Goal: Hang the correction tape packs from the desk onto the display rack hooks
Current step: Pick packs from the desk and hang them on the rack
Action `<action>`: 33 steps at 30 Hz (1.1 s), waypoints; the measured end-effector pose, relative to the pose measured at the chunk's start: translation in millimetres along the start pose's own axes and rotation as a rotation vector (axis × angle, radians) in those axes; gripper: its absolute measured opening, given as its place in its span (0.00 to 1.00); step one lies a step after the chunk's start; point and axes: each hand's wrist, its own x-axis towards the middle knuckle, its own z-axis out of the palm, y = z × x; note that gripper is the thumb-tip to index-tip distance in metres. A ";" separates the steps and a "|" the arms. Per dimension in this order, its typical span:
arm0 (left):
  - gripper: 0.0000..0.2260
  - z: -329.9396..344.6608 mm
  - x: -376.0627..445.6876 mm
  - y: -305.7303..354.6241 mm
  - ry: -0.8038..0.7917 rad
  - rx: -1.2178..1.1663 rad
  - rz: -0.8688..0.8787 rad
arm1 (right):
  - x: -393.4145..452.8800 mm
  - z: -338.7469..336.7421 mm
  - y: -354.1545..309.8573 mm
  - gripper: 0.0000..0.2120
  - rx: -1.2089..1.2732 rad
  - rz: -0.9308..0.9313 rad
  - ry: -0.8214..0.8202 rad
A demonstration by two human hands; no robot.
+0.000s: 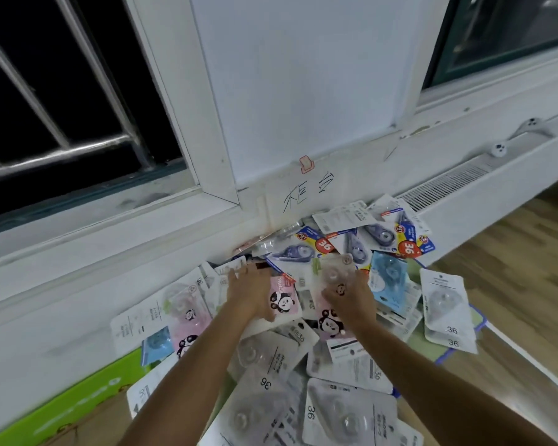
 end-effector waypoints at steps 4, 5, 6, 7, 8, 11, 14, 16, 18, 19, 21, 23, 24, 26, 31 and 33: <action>0.39 -11.9 -10.8 16.8 -0.042 -0.049 0.102 | -9.3 -22.0 -4.3 0.17 0.265 0.083 0.004; 0.38 -15.5 -12.1 22.3 -0.038 -0.047 0.128 | -11.1 -29.0 -3.4 0.17 0.304 0.107 0.009; 0.38 -18.9 -13.5 28.2 -0.035 -0.037 0.147 | -12.8 -37.0 -1.6 0.17 0.321 0.149 0.014; 0.41 -22.1 -14.0 34.7 -0.029 -0.027 0.160 | -13.8 -45.7 1.5 0.18 0.330 0.193 0.020; 0.44 -24.2 -14.2 42.1 -0.018 -0.023 0.169 | -14.9 -56.0 6.0 0.18 0.334 0.220 0.027; 0.49 -29.7 -16.3 70.1 0.037 -0.056 0.206 | -19.5 -89.8 23.0 0.19 0.453 0.222 0.090; 0.54 -38.6 -17.8 106.5 0.050 -0.153 0.253 | -26.1 -127.6 39.3 0.23 0.499 0.185 0.111; 0.54 -45.2 -19.9 135.1 0.042 -0.278 0.284 | -33.9 -152.0 52.0 0.20 0.576 0.210 0.033; 0.51 -50.5 -25.2 168.3 0.056 -0.425 0.296 | -44.3 -175.2 69.8 0.21 0.402 0.139 0.054; 0.50 -52.6 -29.2 186.9 0.068 -0.480 0.306 | -50.8 -188.4 77.6 0.23 0.386 0.131 0.089; 0.46 -54.5 -38.8 226.4 0.094 -0.531 0.360 | -66.0 -215.4 94.6 0.23 0.424 0.140 0.135; 0.37 -53.7 -52.5 267.8 0.116 -0.581 0.452 | -83.7 -245.1 116.3 0.22 0.421 0.207 0.140; 0.32 -51.8 -61.0 288.6 0.120 -0.609 0.499 | -95.1 -261.1 128.1 0.21 0.376 0.251 0.168; 0.25 -46.7 -80.4 331.3 0.117 -0.632 0.582 | -117.9 -295.6 153.2 0.15 0.270 0.295 0.249; 0.14 -30.3 -143.3 443.9 0.056 -0.715 0.743 | -184.1 -381.7 214.5 0.09 0.094 0.356 0.477; 0.15 -22.4 -170.6 488.0 0.035 -0.765 0.807 | -211.8 -415.4 239.8 0.08 0.095 0.375 0.591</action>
